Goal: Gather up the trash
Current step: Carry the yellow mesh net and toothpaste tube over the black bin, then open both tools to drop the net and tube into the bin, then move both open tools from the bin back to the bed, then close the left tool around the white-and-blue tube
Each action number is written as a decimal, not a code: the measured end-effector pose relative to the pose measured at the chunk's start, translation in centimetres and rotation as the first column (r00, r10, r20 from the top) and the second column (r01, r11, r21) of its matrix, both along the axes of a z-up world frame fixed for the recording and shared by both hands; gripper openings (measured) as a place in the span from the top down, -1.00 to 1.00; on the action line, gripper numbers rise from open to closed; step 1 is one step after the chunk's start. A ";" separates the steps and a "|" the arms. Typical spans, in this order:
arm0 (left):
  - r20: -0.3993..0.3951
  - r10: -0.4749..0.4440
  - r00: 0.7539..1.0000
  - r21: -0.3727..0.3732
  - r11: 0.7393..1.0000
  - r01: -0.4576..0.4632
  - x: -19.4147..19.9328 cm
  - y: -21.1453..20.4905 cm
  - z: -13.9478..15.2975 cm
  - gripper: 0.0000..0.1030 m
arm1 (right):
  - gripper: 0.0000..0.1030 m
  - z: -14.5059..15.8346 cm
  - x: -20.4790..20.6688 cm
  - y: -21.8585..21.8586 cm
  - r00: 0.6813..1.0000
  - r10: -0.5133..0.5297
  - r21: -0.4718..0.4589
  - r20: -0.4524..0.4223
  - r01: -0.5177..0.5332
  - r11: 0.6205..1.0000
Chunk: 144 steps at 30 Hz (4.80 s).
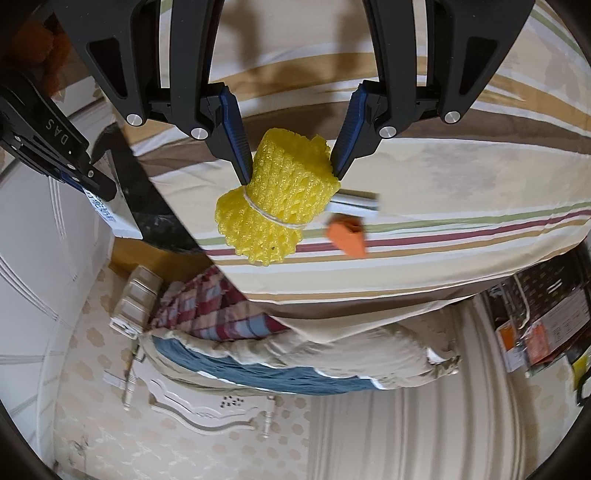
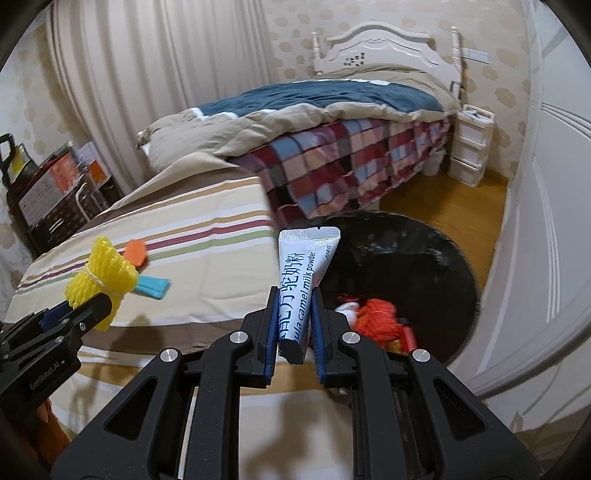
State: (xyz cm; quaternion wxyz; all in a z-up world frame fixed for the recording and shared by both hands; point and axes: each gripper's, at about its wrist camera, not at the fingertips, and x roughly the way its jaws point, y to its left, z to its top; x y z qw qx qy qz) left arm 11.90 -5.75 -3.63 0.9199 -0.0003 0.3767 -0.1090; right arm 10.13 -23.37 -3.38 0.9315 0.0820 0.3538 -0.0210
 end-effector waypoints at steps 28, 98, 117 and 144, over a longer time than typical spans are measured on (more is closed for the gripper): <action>0.017 -0.160 0.987 0.101 0.982 0.157 4.0 -13.0 -1.3 0.10 | 0.69 -1.7 2.3 -8.8 0.993 -0.120 0.022 -0.008 0.120 0.993; -0.031 0.309 0.951 0.094 0.948 -0.305 0.3 10.6 -2.7 -0.53 | -0.27 -2.9 6.9 12.5 0.949 0.265 -0.075 -0.173 -0.281 0.957; -0.051 0.350 0.935 0.070 0.935 -0.346 -0.3 12.7 -3.0 -0.53 | -0.28 -3.1 9.9 11.7 0.963 0.186 -0.119 -0.193 -0.211 0.970; -0.054 0.275 0.960 0.089 0.959 -0.270 1.1 8.4 -3.1 -0.54 | -0.31 -2.9 5.7 8.4 0.974 0.169 -0.023 -0.151 -0.175 0.984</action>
